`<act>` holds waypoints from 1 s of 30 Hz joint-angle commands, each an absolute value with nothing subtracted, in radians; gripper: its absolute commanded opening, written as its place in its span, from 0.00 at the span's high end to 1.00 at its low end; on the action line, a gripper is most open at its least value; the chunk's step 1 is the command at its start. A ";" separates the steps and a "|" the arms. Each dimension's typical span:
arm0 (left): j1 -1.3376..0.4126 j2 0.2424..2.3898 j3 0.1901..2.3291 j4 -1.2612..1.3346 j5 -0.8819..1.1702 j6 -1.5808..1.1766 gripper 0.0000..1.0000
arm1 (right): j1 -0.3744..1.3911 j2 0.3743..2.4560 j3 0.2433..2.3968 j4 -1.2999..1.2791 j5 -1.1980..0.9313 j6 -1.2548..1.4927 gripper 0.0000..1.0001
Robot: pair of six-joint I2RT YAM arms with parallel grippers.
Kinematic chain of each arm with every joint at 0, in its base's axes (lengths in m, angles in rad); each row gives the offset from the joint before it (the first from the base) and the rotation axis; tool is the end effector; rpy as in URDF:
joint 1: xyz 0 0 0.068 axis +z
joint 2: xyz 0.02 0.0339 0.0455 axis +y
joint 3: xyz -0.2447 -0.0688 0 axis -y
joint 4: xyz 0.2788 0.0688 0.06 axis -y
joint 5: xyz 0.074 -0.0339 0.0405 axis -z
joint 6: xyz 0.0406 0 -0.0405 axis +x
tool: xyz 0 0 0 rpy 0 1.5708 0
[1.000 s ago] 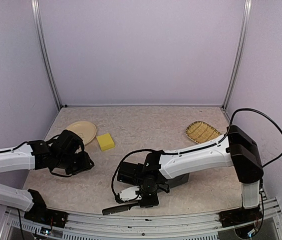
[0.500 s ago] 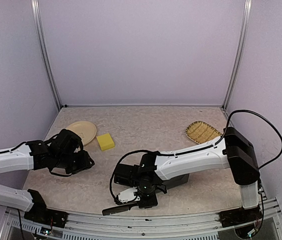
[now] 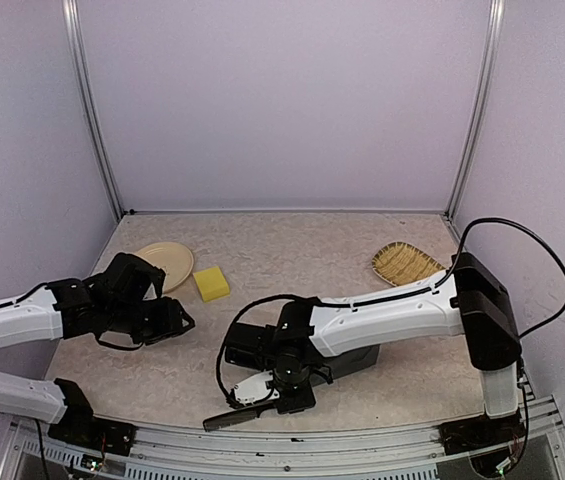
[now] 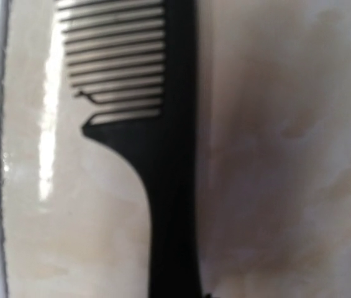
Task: Sort the hair-cutting tools
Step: Pick up the comb from the center of the board, then pass from the right arm to the left
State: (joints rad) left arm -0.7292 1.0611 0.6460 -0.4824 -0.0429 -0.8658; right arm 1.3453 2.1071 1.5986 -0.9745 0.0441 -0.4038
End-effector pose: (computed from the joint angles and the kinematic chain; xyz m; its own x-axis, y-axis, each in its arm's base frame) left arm 0.1886 -0.1662 0.1800 -0.8696 -0.2434 -0.4296 -0.0256 0.8910 -0.4532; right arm 0.0974 0.4166 0.1264 0.1774 -0.9821 -0.0634 -0.9821 -0.1726 -0.0748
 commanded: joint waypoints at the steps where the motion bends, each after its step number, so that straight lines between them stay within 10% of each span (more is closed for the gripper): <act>1: -0.724 0.996 0.521 -0.249 0.218 -0.819 0.52 | 1.335 2.055 1.641 -0.979 0.052 -0.410 1.00; 22: -0.889 1.321 0.385 0.185 0.598 -0.841 0.51 | 1.330 2.046 1.674 -0.973 0.061 -0.414 1.00; 30: -0.900 1.424 0.406 0.319 0.687 -0.856 0.68 | 1.331 2.045 1.663 -0.973 0.062 -0.416 1.00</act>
State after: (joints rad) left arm -0.8955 1.3949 0.3824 0.2127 0.6174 -0.8604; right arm 1.3331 2.0846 1.6596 -0.9749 0.0547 -0.4072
